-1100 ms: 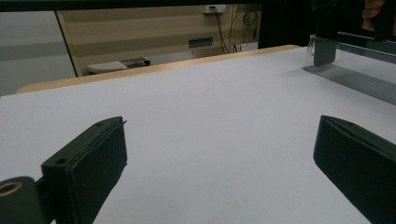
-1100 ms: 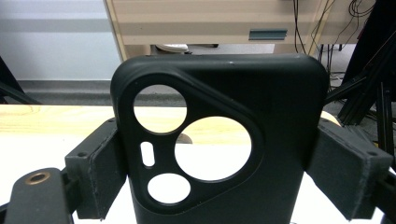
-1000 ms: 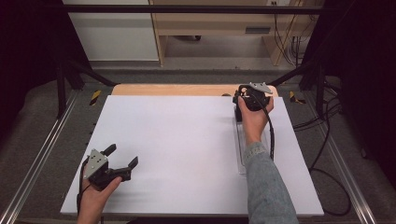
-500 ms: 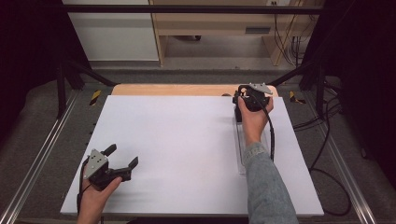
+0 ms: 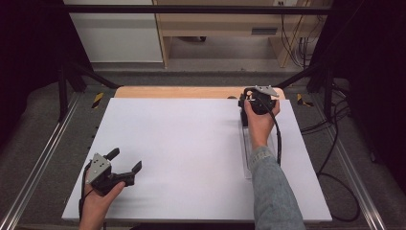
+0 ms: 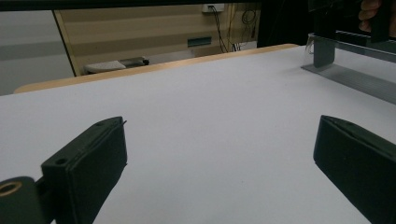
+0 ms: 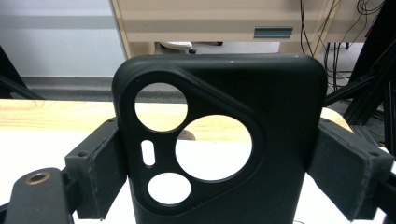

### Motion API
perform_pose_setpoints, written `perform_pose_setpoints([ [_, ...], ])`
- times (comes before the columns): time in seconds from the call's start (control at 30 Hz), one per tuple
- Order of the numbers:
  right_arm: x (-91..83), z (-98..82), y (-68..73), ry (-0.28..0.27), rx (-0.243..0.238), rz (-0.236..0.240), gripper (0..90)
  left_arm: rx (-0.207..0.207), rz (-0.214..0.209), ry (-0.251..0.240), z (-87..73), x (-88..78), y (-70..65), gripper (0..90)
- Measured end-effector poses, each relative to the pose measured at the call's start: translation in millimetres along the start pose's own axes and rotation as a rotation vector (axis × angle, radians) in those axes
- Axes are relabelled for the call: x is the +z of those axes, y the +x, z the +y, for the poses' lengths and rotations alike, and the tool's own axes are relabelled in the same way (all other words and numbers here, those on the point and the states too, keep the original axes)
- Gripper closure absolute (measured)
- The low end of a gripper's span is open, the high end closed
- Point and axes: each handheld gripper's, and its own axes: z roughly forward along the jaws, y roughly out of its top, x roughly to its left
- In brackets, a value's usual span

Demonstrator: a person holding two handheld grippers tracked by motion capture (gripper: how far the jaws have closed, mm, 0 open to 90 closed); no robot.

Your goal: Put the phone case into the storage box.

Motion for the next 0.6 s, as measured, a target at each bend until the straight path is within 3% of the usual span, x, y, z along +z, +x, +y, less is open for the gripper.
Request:
perform_pose_setpoints([
  [0.6,1.9,-2.1,0.3,0.012,0.002,0.004,13.1,0.003,-0.003,0.002,-0.1,0.7,-1.0,2.8],
])
